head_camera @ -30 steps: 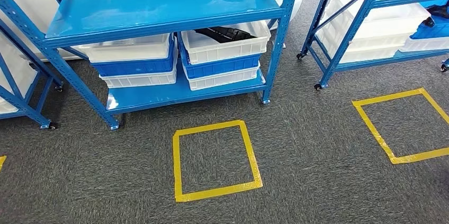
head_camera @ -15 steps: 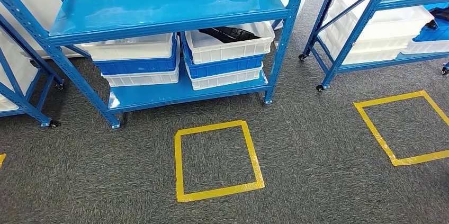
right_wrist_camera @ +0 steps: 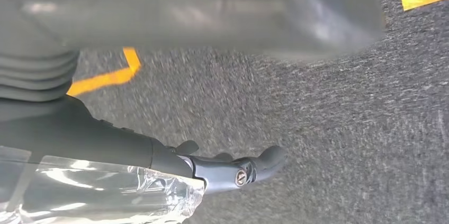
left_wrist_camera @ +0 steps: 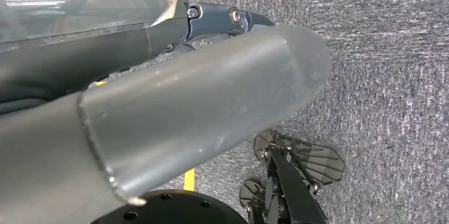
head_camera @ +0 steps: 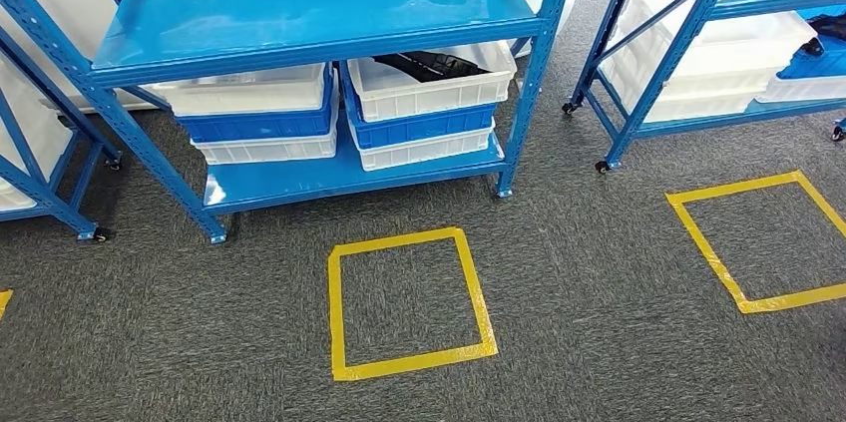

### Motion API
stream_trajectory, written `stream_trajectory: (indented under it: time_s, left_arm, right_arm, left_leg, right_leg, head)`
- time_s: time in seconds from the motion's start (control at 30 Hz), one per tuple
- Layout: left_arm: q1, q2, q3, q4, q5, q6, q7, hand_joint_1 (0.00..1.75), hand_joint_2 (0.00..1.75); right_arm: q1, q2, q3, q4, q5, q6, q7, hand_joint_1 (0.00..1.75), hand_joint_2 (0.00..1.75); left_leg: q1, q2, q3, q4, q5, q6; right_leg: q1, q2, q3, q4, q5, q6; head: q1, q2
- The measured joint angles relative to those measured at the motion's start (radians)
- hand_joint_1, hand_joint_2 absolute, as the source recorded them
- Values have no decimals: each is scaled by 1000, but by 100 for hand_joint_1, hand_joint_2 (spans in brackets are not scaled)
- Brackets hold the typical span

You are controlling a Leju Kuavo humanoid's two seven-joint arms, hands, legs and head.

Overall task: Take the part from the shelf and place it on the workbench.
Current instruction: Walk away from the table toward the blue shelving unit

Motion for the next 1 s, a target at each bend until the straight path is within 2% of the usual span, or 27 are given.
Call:
stream_trajectory:
  time_s: [0.23, 0.3, 0.47, 0.57, 0.63, 0.7, 0.77, 0.8, 0.87, 0.9, 0.93, 0.97, 1.0]
  left_arm:
    - [-2, -2, 15, -1, 23, 1, -11, 0, 0]
    - [-4, -3, 23, -1, 42, 1, -39, 0, 0]
    - [-17, -3, 49, -3, 74, 3, -87, 0, 0]
    - [-20, -3, 60, -4, 75, 9, -86, 0, 0]
    - [-21, -1, 64, -5, 75, 10, -86, 0, 0]
    - [-22, 0, 65, -7, 76, 4, -86, 0, 0]
    - [-23, -1, 66, -8, 76, -4, -82, 0, 0]
    - [-24, -2, 66, -9, 73, -6, -77, 0, 0]
    - [-24, -2, 66, -9, 61, -10, -64, 0, 87]
    - [-22, -3, 65, -9, 54, -13, -56, 0, 131]
    - [-19, -4, 65, -9, 46, -15, -47, 0, 175]
    - [-17, -4, 64, -9, 41, -16, -36, 0, 175]
    - [-16, -5, 64, -9, 38, -16, -26, 0, 175]
  right_arm:
    - [-3, 9, -52, 3, 35, 40, 9, 0, 0]
    - [-6, 12, -51, 7, 66, 60, 65, 0, 0]
    - [-8, 15, -39, 15, 127, 91, 285, 0, 0]
    - [-7, 15, -32, 18, 136, 97, 331, 0, 0]
    - [-8, 16, -29, 19, 141, 101, 353, 0, 0]
    - [-9, 18, -26, 21, 148, 103, 397, 0, 0]
    - [-9, 17, -24, 21, 158, 103, 457, 0, 0]
    - [-8, 16, -23, 21, 164, 103, 488, 0, 0]
    - [-4, 15, -23, 22, 170, 102, 532, 0, 0]
    - [-2, 14, -23, 22, 170, 102, 542, 0, 0]
    - [0, 12, -23, 22, 168, 103, 544, 0, 44]
    - [2, 10, -23, 22, 166, 103, 540, 0, 87]
    - [2, 7, -23, 22, 166, 103, 535, 0, 131]
  left_leg:
    - [0, 0, 0, 0, 0, 0]
    - [0, 0, 0, 0, 0, 0]
    - [0, 0, 0, 0, 0, 0]
    - [-1, 0, -1, 1, -1, 0]
    - [-2, 0, -3, 3, -2, 9]
    - [1, -3, 7, -18, 7, 27]
    - [9, -7, 29, -57, 27, 39]
    - [13, -10, 37, -70, 33, 41]
    - [12, -15, 37, -73, 34, 41]
    - [13, -18, 37, -72, 33, 39]
    - [14, -22, 37, -69, 31, 36]
    - [17, -26, 36, -63, 27, 30]
    - [20, -29, 35, -54, 22, 22]
  right_leg:
    - [0, 0, 0, 0, 0, 0]
    - [0, 0, 0, 0, 0, 0]
    - [0, 0, 0, 0, 0, 0]
    - [-1, 0, 0, -1, 1, 1]
    - [-9, -2, 3, -7, 4, 8]
    - [-9, -6, 10, -17, 7, 18]
    - [-2, 4, -6, 17, -10, 16]
    - [-1, 12, -31, 68, -33, 10]
    - [-6, 25, -99, 195, -84, 6]
    - [-9, 27, -120, 232, -93, 11]
    - [-13, 27, -123, 232, -86, 20]
    - [-18, 28, -102, 188, -61, 34]
    - [-23, 28, -69, 121, -31, 48]
  head:
    - [0, 0]
    - [0, 0]
    - [0, 0]
    - [0, 0]
    - [-1, 0]
    - [0, 0]
    - [3, 0]
    - [6, 0]
    - [9, 0]
    - [11, 0]
    - [11, 0]
    - [11, 0]
    - [12, 0]
